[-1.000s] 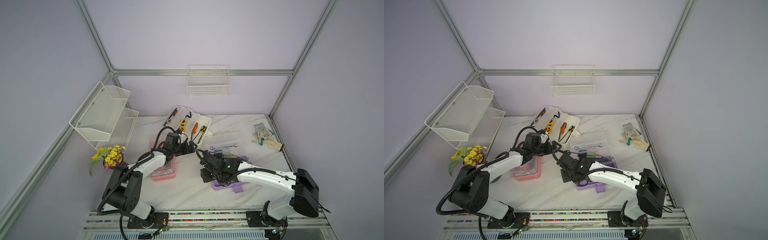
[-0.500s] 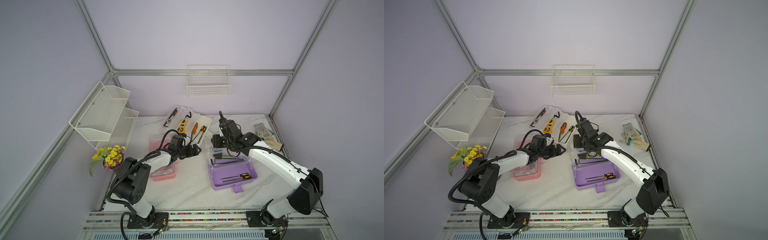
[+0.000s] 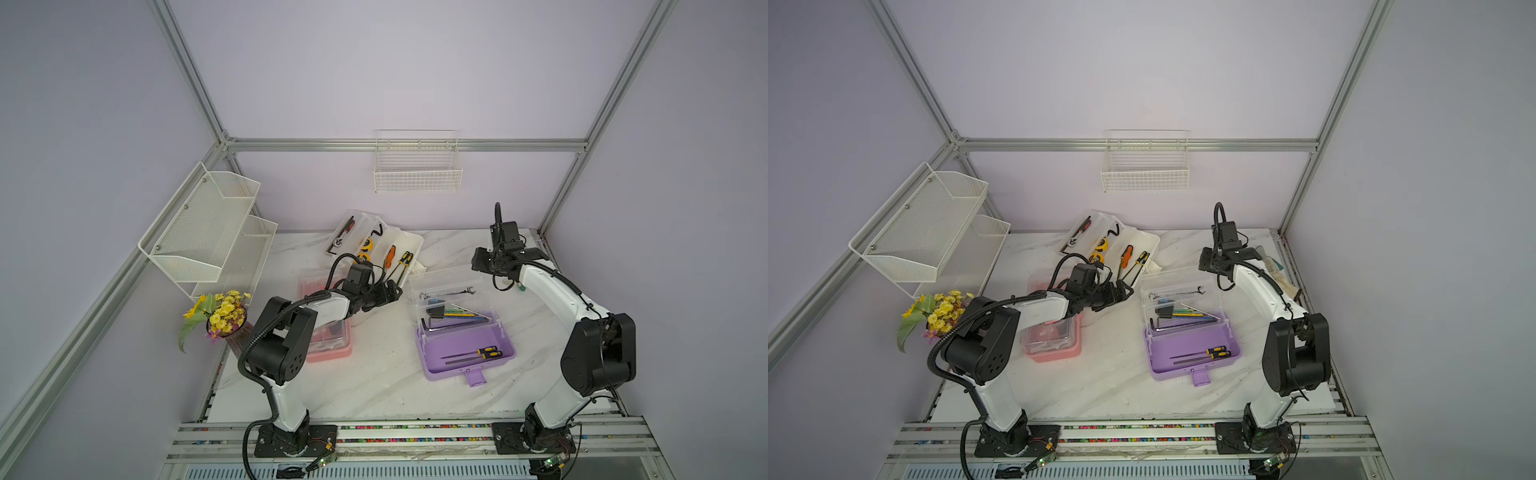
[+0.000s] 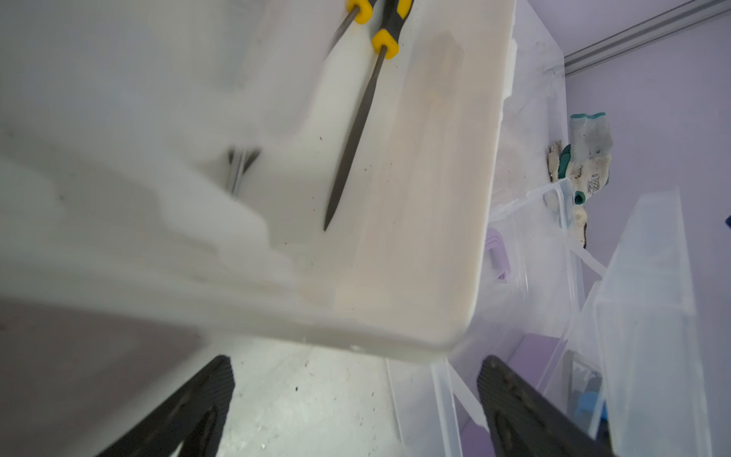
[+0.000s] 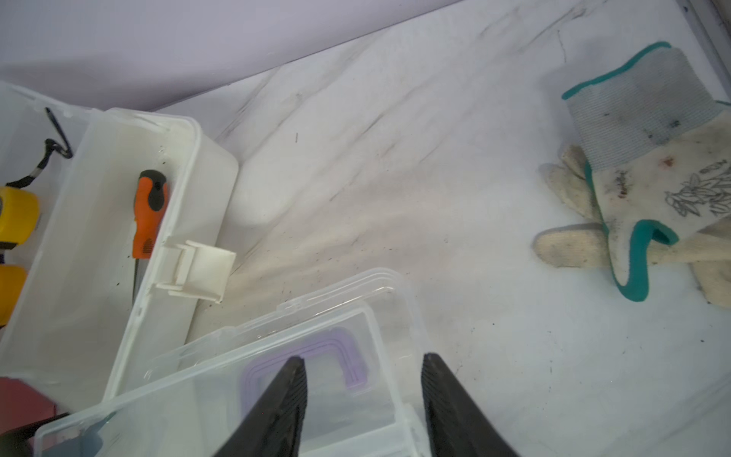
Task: Close toolboxes
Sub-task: Adjust the toolbox at the center of the board, then close the toolbox lid.
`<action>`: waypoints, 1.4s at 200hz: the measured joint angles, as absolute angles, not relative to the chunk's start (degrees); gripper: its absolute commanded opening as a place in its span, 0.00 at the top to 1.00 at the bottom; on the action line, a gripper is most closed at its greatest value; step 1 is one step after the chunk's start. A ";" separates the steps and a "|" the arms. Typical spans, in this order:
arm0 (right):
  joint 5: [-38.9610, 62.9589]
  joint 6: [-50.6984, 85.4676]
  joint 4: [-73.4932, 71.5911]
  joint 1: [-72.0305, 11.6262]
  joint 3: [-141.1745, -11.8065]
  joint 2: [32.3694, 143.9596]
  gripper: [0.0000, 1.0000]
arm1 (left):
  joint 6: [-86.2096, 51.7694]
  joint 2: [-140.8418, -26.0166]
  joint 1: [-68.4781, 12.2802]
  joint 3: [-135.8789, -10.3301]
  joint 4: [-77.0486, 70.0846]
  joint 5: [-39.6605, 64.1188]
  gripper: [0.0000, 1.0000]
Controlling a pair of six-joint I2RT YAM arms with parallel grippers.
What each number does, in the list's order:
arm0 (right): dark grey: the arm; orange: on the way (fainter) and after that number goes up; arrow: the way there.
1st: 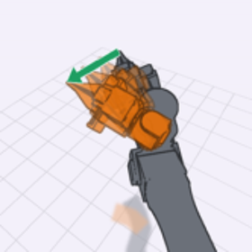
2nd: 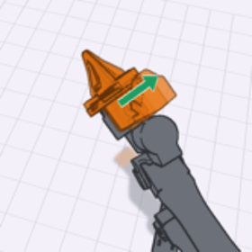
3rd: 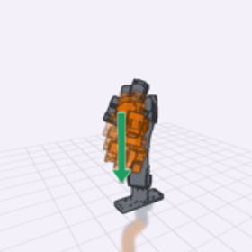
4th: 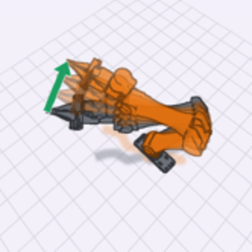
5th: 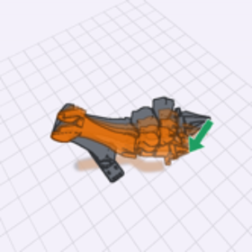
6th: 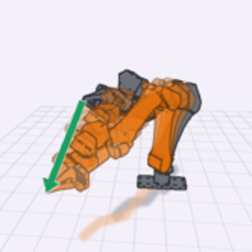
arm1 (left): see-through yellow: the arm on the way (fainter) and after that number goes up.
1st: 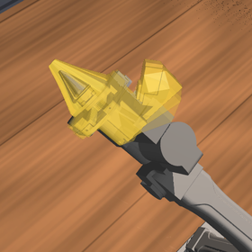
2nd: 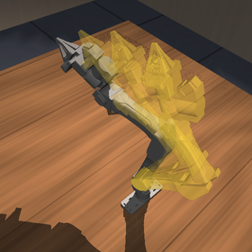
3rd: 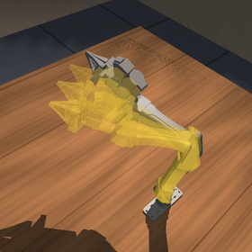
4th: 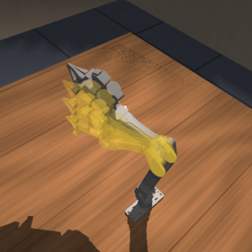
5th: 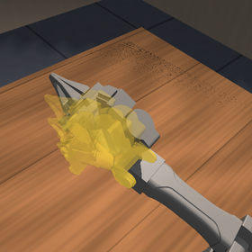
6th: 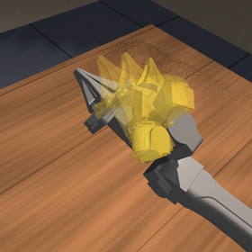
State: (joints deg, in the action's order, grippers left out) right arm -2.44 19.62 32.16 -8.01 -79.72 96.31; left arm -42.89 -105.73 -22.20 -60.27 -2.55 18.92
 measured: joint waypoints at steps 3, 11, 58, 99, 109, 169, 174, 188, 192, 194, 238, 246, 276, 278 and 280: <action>-2.15 19.62 31.83 -7.31 -79.48 96.47 0.50 | -42.92 -106.21 -22.09 -60.84 -2.57 18.85 0.03; -1.58 19.64 30.92 -5.74 -78.85 96.95 0.51 | -42.94 -107.26 -21.76 -62.28 -2.59 18.83 0.03; 2.74 18.57 26.13 0.89 -76.27 101.89 0.55 | -43.53 -112.77 -19.97 -69.82 -1.21 19.03 0.03; 11.22 13.91 23.79 0.91 -75.64 108.25 0.56 | -43.22 -117.40 -18.68 -77.03 0.56 19.09 0.03; 13.50 12.91 22.96 0.93 -74.76 108.79 0.55 | -42.92 -118.30 -18.61 -78.85 1.39 19.07 0.03; 20.88 9.04 19.53 1.26 -72.60 110.26 0.57 | -42.41 -118.83 -18.37 -80.97 2.17 20.03 0.03; 21.19 8.84 19.25 1.26 -72.62 110.61 0.57 | -42.41 -118.72 -18.37 -80.68 1.83 20.18 0.03; 22.57 8.21 18.59 1.28 -72.75 111.79 0.58 | -42.44 -117.73 -18.37 -78.91 1.37 20.71 0.03; 23.00 8.03 18.44 1.28 -72.79 112.12 0.58 | -42.44 -117.32 -18.37 -78.22 1.37 20.93 0.02; 23.24 7.99 18.41 1.28 -72.82 112.22 0.58 | -42.44 -117.08 -18.37 -77.84 1.34 20.99 0.02; 28.27 5.52 17.61 1.34 -73.06 113.10 0.56 | -42.54 -111.72 -18.37 -70.83 1.39 23.40 0.02; 28.93 5.08 17.50 1.61 -73.17 113.10 0.55 | -42.70 -110.87 -18.37 -69.84 1.34 23.86 0.02; 33.34 4.54 17.50 3.07 -73.43 113.08 0.54 | -43.92 -107.92 -18.37 -66.54 1.34 25.08 0.02; 33.69 4.54 17.50 3.16 -73.43 113.08 0.53 | -44.05 -107.81 -18.37 -66.41 1.32 25.17 0.02; 34.06 4.51 17.52 3.25 -73.43 113.06 0.53 | -44.23 -107.63 -18.37 -66.24 1.23 25.26 0.02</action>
